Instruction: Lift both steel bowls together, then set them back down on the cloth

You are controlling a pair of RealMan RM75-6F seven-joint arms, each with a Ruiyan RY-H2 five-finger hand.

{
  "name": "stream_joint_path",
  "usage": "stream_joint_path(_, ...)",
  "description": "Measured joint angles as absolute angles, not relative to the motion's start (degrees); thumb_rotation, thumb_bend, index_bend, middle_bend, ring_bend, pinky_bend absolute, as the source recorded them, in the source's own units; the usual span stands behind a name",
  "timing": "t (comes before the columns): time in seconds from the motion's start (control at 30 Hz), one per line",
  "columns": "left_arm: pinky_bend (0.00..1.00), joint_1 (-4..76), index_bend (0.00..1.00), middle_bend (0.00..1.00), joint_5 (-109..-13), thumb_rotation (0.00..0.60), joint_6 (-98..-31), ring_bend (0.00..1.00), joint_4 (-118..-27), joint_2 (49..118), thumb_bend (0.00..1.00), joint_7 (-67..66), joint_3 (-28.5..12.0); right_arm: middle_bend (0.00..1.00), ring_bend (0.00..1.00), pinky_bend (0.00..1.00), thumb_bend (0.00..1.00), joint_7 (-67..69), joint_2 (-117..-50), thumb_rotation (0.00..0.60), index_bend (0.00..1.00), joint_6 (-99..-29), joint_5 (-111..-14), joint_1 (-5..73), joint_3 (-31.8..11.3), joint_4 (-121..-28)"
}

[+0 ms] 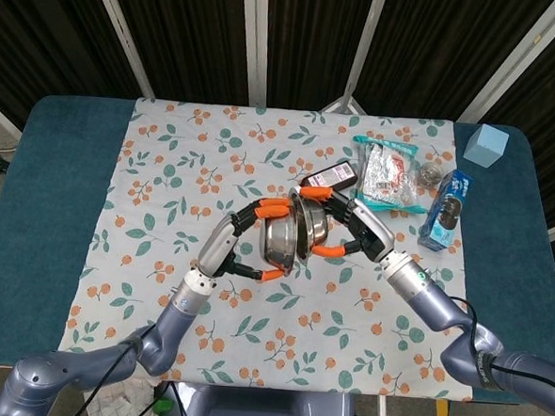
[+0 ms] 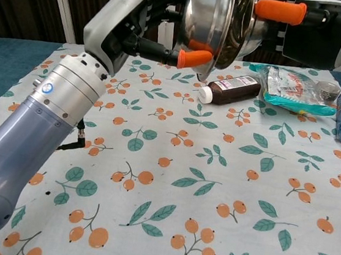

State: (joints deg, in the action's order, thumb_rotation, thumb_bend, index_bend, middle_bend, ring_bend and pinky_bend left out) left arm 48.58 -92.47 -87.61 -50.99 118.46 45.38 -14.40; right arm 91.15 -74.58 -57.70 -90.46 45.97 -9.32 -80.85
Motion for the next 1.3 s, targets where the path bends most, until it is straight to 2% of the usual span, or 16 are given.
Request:
stream_joint_path(0.27,0.34,48.09,0.32,0.21,-92.73,0.6,-88.32,0.18,-50.73,117.87,0.04,44.81,-13.69,0.25,0.39,0.22,0.1,92.02,-74.07,0.6,0.46,-58.18,-90.92,46.1,-8.6,-80.57)
stream_joint_path(0.8,0.34,50.41,0.32,0.21,-94.07,0.6,-90.96,0.18,-46.91,121.73,0.04,42.87,-13.95,0.25,0.38,0.22,0.1,91.64,-74.86,0.6,0.46,-57.97,-92.03,47.42,-6.85,-81.3)
stream_joint_path(1.3,0.34,49.2,0.32,0.21,-93.97,0.6,-91.92,0.18,-49.46,118.13,0.03,41.78,-13.2,0.25,0.38,0.22,0.1,92.83,-72.56,0.6,0.46,-59.48,-91.52,46.71,-6.47,-80.46)
